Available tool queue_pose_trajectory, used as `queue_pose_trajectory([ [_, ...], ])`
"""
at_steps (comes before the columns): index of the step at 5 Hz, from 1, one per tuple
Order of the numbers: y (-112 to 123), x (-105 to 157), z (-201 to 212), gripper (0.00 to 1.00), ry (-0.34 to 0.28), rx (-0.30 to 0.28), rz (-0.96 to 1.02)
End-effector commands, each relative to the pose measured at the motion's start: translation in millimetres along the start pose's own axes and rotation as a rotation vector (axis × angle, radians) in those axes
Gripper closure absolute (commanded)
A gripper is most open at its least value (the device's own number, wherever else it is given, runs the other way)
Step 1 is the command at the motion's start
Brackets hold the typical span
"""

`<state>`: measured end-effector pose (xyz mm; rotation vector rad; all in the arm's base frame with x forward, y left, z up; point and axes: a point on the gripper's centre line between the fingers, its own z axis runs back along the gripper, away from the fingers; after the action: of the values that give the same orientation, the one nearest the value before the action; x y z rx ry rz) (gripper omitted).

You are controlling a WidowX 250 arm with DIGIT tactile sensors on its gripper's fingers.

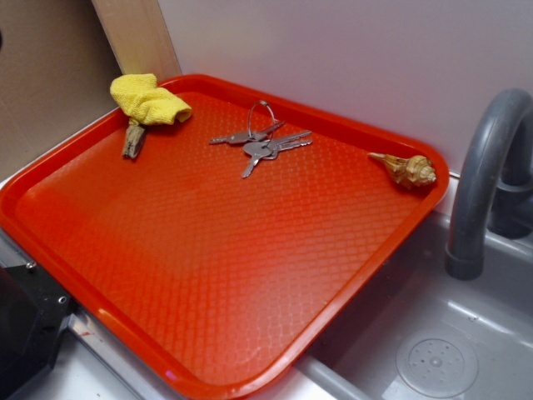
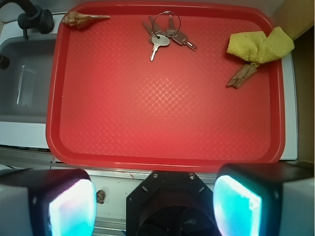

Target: Grab the silver keys.

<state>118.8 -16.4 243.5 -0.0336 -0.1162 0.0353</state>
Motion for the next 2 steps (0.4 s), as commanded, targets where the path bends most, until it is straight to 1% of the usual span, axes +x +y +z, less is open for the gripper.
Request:
queue_pose_trajectory([
  [1, 0, 0, 0, 0.0, 0.0, 0.0, 0.0],
  [2, 12, 47, -22, 0.0, -0.006, 0.041, 0.034],
])
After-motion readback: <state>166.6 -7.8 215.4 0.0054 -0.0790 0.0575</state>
